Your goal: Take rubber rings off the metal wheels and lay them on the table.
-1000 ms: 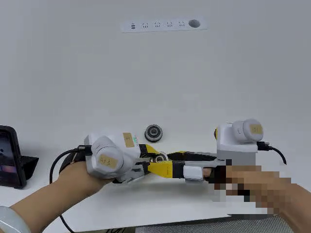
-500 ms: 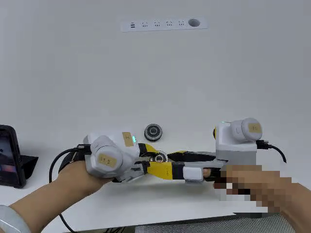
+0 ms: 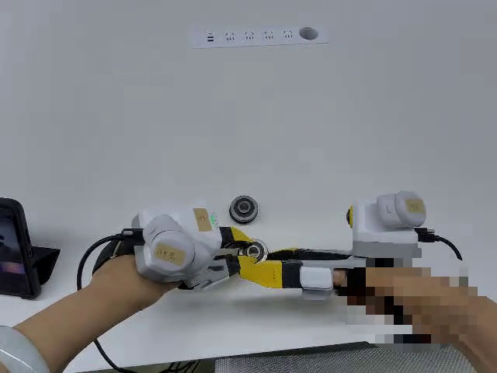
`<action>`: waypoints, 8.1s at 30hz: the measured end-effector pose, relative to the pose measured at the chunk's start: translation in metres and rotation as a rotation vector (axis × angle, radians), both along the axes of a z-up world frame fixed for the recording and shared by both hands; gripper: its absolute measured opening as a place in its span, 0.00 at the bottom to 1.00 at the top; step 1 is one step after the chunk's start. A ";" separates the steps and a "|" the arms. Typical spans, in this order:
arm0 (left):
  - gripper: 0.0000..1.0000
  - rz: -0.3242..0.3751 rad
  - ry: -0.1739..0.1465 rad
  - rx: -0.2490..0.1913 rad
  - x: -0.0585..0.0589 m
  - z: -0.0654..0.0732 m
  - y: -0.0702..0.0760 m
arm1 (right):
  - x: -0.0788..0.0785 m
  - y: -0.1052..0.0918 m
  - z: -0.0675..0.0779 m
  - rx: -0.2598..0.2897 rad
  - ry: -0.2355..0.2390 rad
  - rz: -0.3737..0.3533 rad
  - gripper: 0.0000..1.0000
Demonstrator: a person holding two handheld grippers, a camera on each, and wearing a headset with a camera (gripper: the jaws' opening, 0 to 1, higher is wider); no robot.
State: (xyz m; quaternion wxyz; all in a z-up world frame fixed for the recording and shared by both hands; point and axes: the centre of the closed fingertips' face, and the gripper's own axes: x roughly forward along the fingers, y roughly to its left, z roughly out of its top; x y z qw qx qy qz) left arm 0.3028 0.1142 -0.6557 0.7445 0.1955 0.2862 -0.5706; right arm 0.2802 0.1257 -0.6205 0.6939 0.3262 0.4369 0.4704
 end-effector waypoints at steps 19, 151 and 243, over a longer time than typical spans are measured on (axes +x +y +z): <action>0.12 0.001 0.000 -0.003 0.000 0.000 0.000 | 0.009 -0.002 -0.006 -0.028 -0.013 -0.031 0.70; 0.12 0.015 0.006 -0.023 -0.001 0.000 0.000 | 0.022 -0.024 -0.043 -0.234 0.015 -0.009 0.04; 0.25 0.041 -0.033 -0.028 -0.001 0.007 0.009 | 0.025 -0.017 -0.034 -0.221 -0.014 -0.066 0.02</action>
